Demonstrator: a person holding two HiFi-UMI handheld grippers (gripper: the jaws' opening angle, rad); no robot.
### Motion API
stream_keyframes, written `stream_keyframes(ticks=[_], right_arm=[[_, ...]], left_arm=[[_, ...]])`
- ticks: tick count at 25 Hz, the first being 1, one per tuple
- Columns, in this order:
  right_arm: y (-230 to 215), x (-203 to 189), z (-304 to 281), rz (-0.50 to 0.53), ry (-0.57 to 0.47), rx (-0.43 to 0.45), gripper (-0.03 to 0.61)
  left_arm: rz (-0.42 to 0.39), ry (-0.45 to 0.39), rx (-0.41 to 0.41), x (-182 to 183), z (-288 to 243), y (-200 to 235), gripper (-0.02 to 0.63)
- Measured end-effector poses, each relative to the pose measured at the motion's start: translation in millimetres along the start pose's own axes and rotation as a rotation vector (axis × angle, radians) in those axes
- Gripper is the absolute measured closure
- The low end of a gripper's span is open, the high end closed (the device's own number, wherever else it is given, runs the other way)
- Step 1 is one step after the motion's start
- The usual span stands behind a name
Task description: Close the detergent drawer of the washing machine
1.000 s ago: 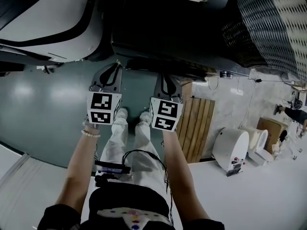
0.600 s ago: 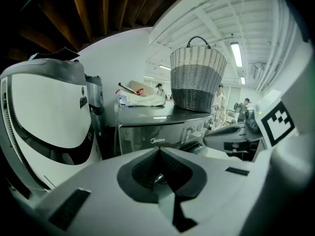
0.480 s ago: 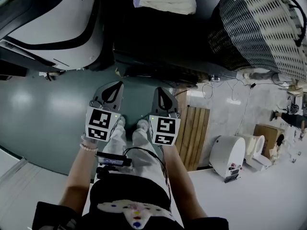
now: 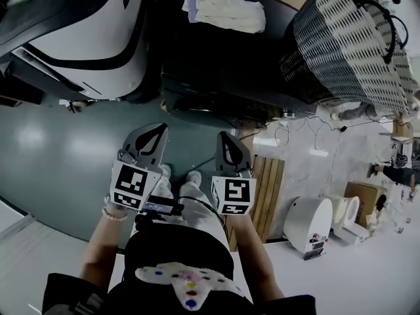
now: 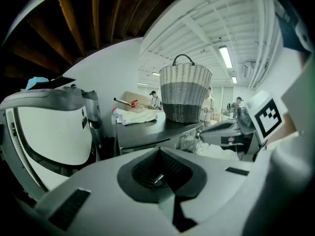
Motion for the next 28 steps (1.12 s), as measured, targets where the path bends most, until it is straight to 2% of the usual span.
stream_keyframes(ticks=[5,14,28], right_arm=[[-3.1,15.4,17.0,-0.019,-0.033,-0.002,0.574],[-4.7,33.8,42.9,-0.019,-0.07,0.013,0.574],[-1.8,38.5,53.8,-0.01,-0.078,0.049,0.574]], left_arm=[[0.008,-0.046,0.014,14.0,17.5,-4.4,0.603],[-0.026,-0.078,-0.017,31.4,34.3,-16.1,0.603],[-0.035,-0.087,-0.02,35.8,39.5,-21.4,0.603]])
Point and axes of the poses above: the fingertips, and each gripper's own axes: z backward along the fingers, y to its left, x out of its top, the point moved 9 cm from there along z, backward along the fingers, and after that the axes turned 4 degrees about -y, right-handed, at the moved point
